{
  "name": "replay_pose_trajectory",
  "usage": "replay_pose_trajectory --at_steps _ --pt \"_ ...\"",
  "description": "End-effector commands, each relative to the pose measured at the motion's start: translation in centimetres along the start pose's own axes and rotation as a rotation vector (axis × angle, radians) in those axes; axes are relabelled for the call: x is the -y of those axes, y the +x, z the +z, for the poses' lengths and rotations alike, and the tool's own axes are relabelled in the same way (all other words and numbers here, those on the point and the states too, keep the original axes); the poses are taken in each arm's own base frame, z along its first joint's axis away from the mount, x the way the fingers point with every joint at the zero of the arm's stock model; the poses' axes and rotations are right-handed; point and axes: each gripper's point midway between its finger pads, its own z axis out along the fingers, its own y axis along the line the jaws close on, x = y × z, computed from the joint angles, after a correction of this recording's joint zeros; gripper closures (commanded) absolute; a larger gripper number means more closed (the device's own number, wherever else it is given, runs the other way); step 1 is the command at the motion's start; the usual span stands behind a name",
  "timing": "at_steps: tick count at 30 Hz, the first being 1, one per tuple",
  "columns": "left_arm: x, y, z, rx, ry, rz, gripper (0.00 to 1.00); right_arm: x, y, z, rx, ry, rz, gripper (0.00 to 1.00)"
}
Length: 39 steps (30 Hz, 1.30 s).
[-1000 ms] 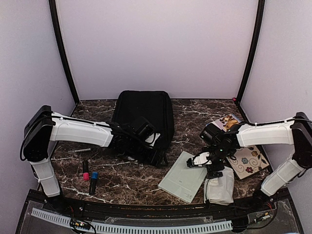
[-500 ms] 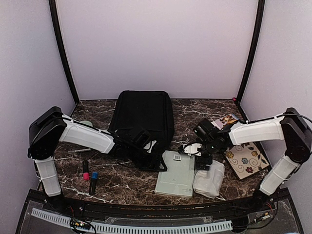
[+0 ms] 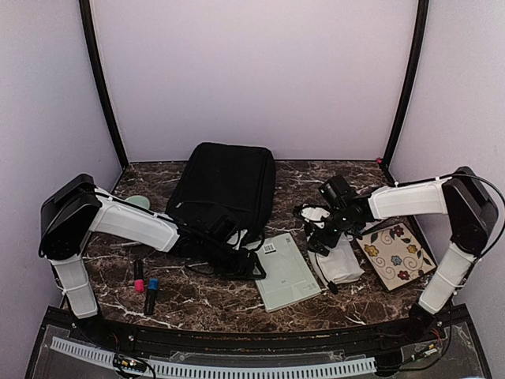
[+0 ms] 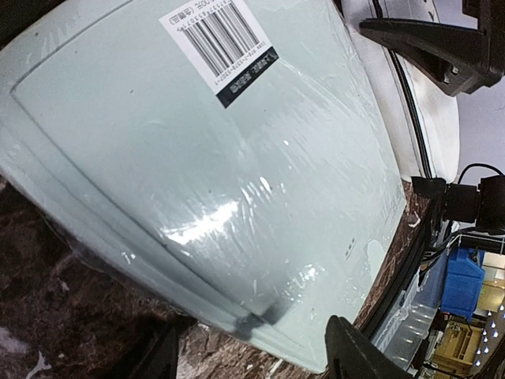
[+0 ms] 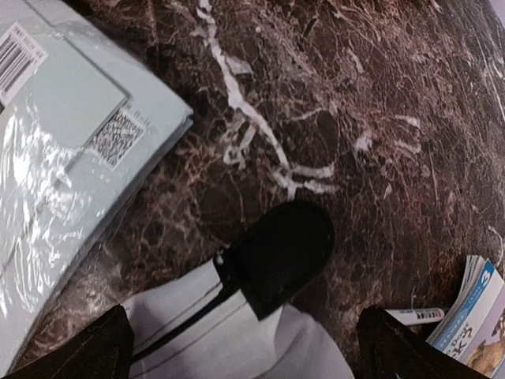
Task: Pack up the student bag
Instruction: Move the book to the center of the board, then grab the book at the center of the board.
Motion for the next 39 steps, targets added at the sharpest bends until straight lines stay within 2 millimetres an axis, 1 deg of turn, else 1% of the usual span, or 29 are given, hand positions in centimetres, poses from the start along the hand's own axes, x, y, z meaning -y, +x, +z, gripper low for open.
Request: replay_pose_trajectory --at_steps 1,3,4,6,8,10,12,15,16,19,22,24,26,31,34,39 --pt "-1.4 1.3 -0.7 -0.018 -0.066 -0.028 0.33 -1.2 2.3 -1.9 -0.028 -0.031 -0.036 0.0" --pt "-1.7 1.3 -0.8 -0.015 -0.082 -0.025 0.33 -2.2 3.7 -2.0 -0.065 -0.065 -0.03 0.0" --pt "-1.8 1.3 -0.9 -0.013 -0.09 -0.024 0.33 -2.3 3.7 -2.8 -0.054 -0.069 -0.03 0.0" --pt "-1.9 1.2 -1.1 -0.009 -0.102 -0.021 0.33 -2.9 4.5 -3.5 -0.075 -0.085 -0.032 0.01" --pt "-1.9 1.1 -1.3 -0.003 -0.108 -0.018 0.33 -2.6 4.5 -4.3 -0.086 -0.071 -0.025 0.01" --pt "-1.8 0.8 -1.4 0.006 -0.113 -0.019 0.33 -1.6 3.0 -5.8 -0.04 -0.036 -0.001 0.01" --pt "-1.7 0.4 -1.6 0.024 -0.118 -0.022 0.33 -1.4 0.1 -7.7 0.063 -0.056 0.027 0.01" --pt "-1.4 -0.3 -2.1 0.065 -0.118 -0.04 0.33 -1.7 -3.5 -9.6 0.182 -0.126 0.09 0.03" --pt "-1.3 -0.6 -2.3 0.08 -0.118 -0.051 0.33 -2.2 -4.2 -9.7 0.203 -0.168 0.117 0.04" --pt "-1.2 -1.0 -2.5 0.108 -0.113 -0.087 0.33 -4.3 -4.8 -8.8 0.204 -0.307 0.17 0.08" --pt "-1.4 -1.1 -2.5 0.137 -0.101 -0.146 0.32 -6.4 -4.3 -7.2 0.164 -0.383 0.169 0.12" --pt "-1.7 -1.1 -2.4 0.161 -0.087 -0.181 0.31 -7.2 -4.0 -6.5 0.143 -0.424 0.186 0.14" --pt "-2.1 -1.1 -2.4 0.184 -0.084 -0.215 0.3 -7.9 -3.5 -5.3 0.11 -0.459 0.218 0.15" --pt "-3.1 -1.4 -2.4 0.225 -0.081 -0.283 0.29 -8.2 -3.0 -3.5 0.061 -0.478 0.286 0.15" --pt "-3.6 -1.5 -2.5 0.246 -0.088 -0.312 0.28 -8.4 -2.2 -2.5 0.025 -0.477 0.31 0.14" --pt "-4.6 -1.5 -2.9 0.278 -0.1 -0.37 0.28 -8.1 -1.1 -1.5 -0.021 -0.441 0.327 0.12"
